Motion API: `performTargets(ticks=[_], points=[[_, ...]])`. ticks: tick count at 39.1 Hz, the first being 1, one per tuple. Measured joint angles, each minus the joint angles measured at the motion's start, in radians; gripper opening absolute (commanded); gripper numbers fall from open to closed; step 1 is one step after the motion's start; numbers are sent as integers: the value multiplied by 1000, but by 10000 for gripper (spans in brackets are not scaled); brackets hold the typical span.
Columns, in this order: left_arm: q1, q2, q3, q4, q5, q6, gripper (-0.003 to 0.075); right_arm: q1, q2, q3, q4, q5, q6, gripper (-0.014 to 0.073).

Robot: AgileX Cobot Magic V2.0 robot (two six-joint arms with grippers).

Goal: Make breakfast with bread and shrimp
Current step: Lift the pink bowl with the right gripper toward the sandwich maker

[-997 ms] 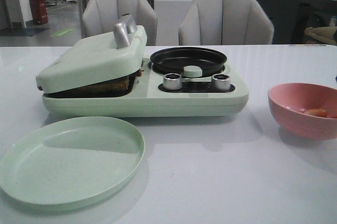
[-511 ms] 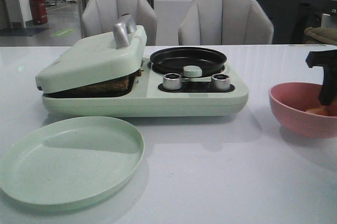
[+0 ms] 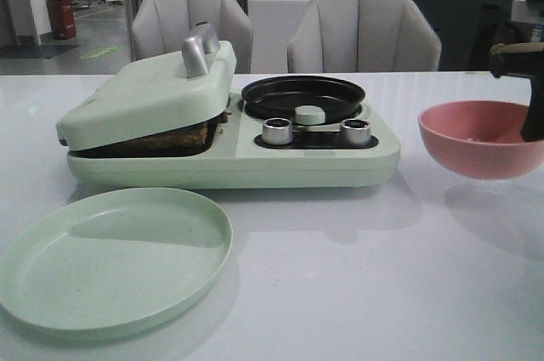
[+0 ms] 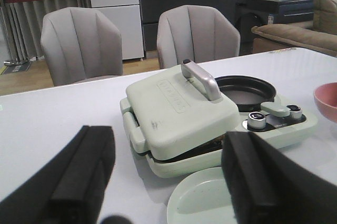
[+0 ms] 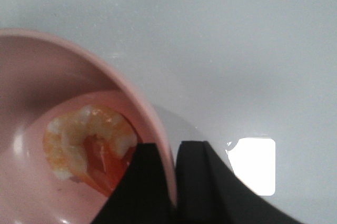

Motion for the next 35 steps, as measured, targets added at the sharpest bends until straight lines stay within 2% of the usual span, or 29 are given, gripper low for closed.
performTargets(ticks=[7, 16, 29, 35], points=[[0, 0, 0, 0, 0, 0, 490, 0, 4, -141, 28, 65, 0, 141], [0, 0, 0, 0, 0, 0, 490, 55, 4, -254, 43, 9, -2, 141], [0, 0, 0, 0, 0, 0, 490, 227, 5, -259, 98, -256, -67, 141], [0, 0, 0, 0, 0, 0, 490, 284, 5, -224, 114, -494, -83, 141]])
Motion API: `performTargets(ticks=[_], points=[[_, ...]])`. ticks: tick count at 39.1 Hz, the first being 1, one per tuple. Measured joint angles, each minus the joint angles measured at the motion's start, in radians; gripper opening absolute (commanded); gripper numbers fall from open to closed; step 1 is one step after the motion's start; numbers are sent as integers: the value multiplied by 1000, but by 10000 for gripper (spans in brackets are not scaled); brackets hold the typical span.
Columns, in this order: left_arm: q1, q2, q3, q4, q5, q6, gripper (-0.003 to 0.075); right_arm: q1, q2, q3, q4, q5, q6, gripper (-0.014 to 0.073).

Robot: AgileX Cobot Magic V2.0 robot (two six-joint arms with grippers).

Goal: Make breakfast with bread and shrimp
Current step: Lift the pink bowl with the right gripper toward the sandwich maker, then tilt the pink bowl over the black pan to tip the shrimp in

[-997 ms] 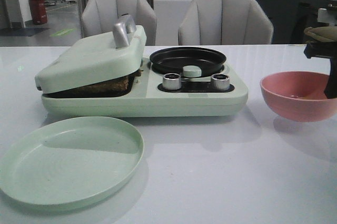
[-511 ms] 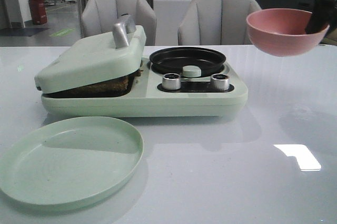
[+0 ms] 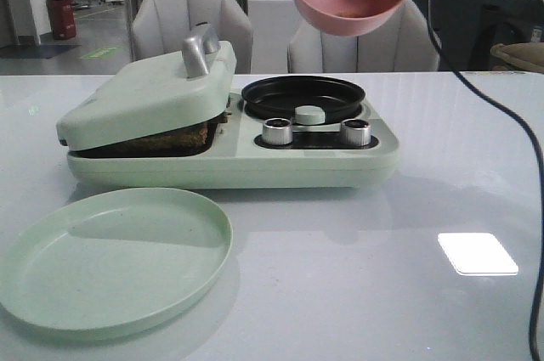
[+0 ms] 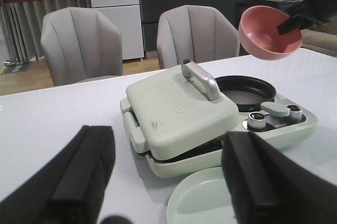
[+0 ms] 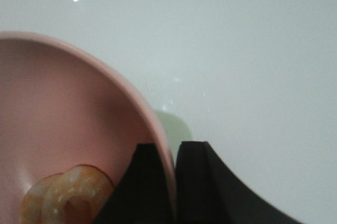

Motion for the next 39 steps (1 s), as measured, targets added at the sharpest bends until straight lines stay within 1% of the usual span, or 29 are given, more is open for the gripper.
performTargets(ticks=[5, 13, 16, 20, 26, 28, 29, 30, 33, 39], points=[[0, 0, 0, 0, 0, 0, 490, 36, 0, 74, 4, -225, -2, 141], [0, 0, 0, 0, 0, 0, 490, 77, 9, 232, 6, -688, -4, 141], [0, 0, 0, 0, 0, 0, 490, 83, 27, 278, -22, -845, -4, 141], [0, 0, 0, 0, 0, 0, 490, 84, 73, 309, -100, -993, -4, 141], [0, 0, 0, 0, 0, 0, 490, 84, 158, 316, -288, -1119, -4, 141], [0, 0, 0, 0, 0, 0, 490, 84, 184, 316, -365, -1165, -17, 141], [0, 0, 0, 0, 0, 0, 490, 84, 195, 316, -382, -1185, -30, 141], [0, 0, 0, 0, 0, 0, 490, 84, 207, 316, -419, -1210, -55, 141], [0, 0, 0, 0, 0, 0, 490, 87, 234, 316, -461, -1265, -162, 141], [0, 0, 0, 0, 0, 0, 490, 87, 252, 316, -460, -1274, -420, 141]])
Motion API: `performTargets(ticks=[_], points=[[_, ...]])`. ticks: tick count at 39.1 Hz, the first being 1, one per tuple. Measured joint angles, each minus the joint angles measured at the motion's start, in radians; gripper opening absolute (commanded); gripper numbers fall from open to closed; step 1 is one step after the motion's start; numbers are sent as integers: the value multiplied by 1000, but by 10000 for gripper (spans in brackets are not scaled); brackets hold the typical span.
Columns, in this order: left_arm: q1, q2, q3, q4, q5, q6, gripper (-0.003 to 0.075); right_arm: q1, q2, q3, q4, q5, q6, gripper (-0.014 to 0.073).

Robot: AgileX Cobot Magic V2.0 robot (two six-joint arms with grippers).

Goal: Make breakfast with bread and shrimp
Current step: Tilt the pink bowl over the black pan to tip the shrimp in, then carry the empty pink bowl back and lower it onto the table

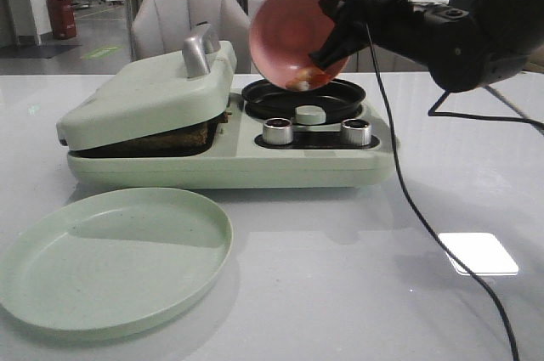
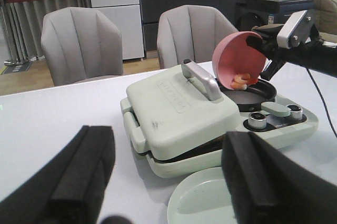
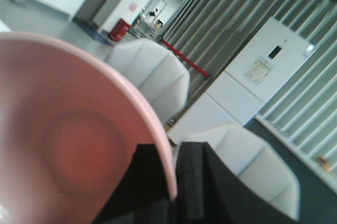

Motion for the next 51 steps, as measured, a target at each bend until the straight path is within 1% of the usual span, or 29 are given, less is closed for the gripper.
performTargets(ticks=[4, 7, 10, 16, 21, 24, 28, 32, 35, 38, 42, 44, 47, 49, 51], points=[[0, 0, 0, 0, 0, 0, 490, 0, 0, 0, 8, 9, -144, 141], [0, 0, 0, 0, 0, 0, 490, 0, 0, 0, 10, 11, -209, 141], [0, 0, 0, 0, 0, 0, 490, 0, 0, 0, 2, 11, -239, 141], [0, 0, 0, 0, 0, 0, 490, 0, 0, -35, -82, 54, -256, 141], [0, 0, 0, 0, 0, 0, 490, 0, 0, -80, -140, 139, -258, 141], [0, 0, 0, 0, 0, 0, 490, 0, 0, -100, -152, 175, -259, 141], [0, 0, 0, 0, 0, 0, 490, 0, 0, -120, -154, 185, -259, 141], [0, 0, 0, 0, 0, 0, 490, 0, 0, -129, -118, 190, -254, 141], [0, 0, 0, 0, 0, 0, 490, 0, 0, -132, -35, 198, -196, 141], [0, 0, 0, 0, 0, 0, 490, 0, -9, -132, 96, 208, -112, 141], [0, 0, 0, 0, 0, 0, 490, 0, -38, -132, 316, 229, 55, 141], [0, 0, 0, 0, 0, 0, 490, 0, -63, -132, 430, 256, 115, 141], [0, 0, 0, 0, 0, 0, 490, -7, -113, -132, 585, 345, 180, 141], [0, 0, 0, 0, 0, 0, 490, -15, -149, -132, 653, 425, 200, 141], [0, 0, 0, 0, 0, 0, 490, -28, -186, -132, 694, 516, 210, 141]])
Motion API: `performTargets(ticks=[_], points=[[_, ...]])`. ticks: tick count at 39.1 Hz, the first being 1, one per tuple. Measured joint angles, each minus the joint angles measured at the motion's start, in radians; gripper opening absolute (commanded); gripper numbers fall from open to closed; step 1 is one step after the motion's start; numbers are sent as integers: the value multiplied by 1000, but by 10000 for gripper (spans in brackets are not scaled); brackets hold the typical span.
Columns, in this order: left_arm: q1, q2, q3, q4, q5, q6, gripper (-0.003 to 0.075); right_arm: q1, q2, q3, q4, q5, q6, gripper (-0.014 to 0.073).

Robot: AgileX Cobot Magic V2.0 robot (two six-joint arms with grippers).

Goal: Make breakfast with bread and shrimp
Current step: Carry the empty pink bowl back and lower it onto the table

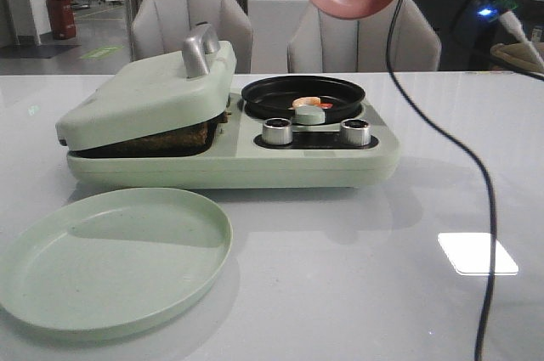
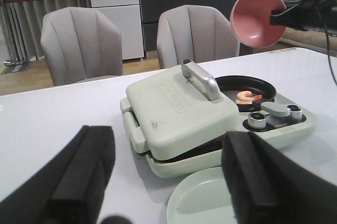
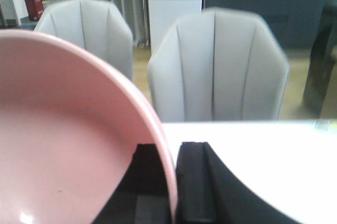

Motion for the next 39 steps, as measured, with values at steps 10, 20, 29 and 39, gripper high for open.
performTargets(ticks=[10, 20, 29, 39], points=[[0, 0, 0, 0, 0, 0, 490, -76, -165, 0, 30, 541, 15, 141], [0, 0, 0, 0, 0, 0, 490, -181, -204, 0, 23, 891, 17, 141], [0, 0, 0, 0, 0, 0, 490, -274, -204, 0, 4, 1110, 23, 141], [0, 0, 0, 0, 0, 0, 490, -344, -168, 52, -120, 1230, 104, 141]])
